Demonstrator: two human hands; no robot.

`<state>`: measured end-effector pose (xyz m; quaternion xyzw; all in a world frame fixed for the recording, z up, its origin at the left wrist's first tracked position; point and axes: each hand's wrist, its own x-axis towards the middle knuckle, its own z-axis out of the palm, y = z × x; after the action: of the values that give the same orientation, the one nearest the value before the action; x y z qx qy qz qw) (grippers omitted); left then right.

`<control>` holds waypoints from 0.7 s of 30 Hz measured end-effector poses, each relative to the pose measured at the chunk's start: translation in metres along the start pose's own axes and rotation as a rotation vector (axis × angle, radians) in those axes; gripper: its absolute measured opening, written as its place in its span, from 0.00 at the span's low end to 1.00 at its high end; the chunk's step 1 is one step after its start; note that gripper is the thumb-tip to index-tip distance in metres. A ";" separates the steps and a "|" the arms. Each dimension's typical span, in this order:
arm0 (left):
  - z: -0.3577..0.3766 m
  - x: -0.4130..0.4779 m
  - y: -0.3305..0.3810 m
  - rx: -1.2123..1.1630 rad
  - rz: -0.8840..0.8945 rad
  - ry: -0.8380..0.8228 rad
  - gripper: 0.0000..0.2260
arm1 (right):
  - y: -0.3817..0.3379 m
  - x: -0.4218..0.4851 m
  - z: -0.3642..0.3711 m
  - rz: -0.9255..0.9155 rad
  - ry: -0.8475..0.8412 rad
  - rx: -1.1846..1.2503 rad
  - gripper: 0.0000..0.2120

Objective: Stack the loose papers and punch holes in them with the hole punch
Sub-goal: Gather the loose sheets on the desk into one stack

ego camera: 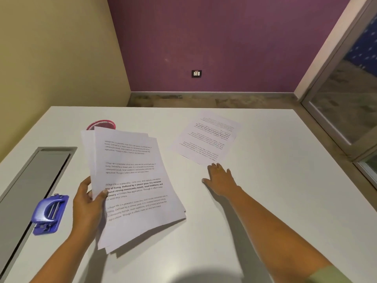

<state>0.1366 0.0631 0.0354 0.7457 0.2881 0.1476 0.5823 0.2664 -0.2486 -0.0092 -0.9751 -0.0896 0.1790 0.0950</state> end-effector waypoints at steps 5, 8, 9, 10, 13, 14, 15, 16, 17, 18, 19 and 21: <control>-0.006 0.006 -0.017 -0.057 -0.060 0.014 0.19 | -0.044 -0.021 0.017 0.082 0.121 0.059 0.24; -0.014 0.006 -0.022 -0.058 -0.071 0.021 0.20 | -0.074 -0.028 0.015 0.108 0.065 0.484 0.22; -0.017 0.007 -0.023 -0.063 -0.072 0.026 0.20 | -0.078 -0.029 0.012 0.118 0.070 0.570 0.20; -0.019 0.006 -0.024 -0.071 -0.073 0.030 0.20 | -0.079 -0.028 0.009 0.114 0.100 0.587 0.17; -0.028 0.005 -0.028 -0.095 -0.073 0.043 0.21 | -0.063 -0.025 0.007 0.053 0.153 0.433 0.15; -0.030 0.004 -0.029 -0.101 -0.074 0.046 0.21 | -0.055 -0.023 0.007 0.020 0.148 0.361 0.15; -0.032 0.003 -0.031 -0.106 -0.075 0.047 0.21 | -0.046 -0.021 0.008 -0.013 0.139 0.274 0.14; -0.033 0.002 -0.032 -0.110 -0.076 0.047 0.20 | -0.037 -0.019 0.008 -0.045 0.120 0.173 0.14; -0.034 0.001 -0.033 -0.113 -0.077 0.048 0.20 | -0.027 -0.018 0.006 -0.072 0.082 0.072 0.16; -0.035 0.001 -0.035 -0.116 -0.079 0.051 0.20 | -0.017 -0.017 0.005 -0.091 0.034 -0.005 0.20; -0.036 0.001 -0.036 -0.120 -0.081 0.056 0.20 | -0.009 -0.016 0.003 -0.094 -0.010 -0.056 0.24; -0.037 0.001 -0.037 -0.136 -0.079 0.060 0.20 | 0.001 -0.016 0.001 -0.067 -0.028 -0.124 0.29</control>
<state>0.1070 0.0980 0.0104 0.6876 0.3241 0.1661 0.6282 0.2512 -0.2526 -0.0053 -0.9730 -0.1343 0.1837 0.0393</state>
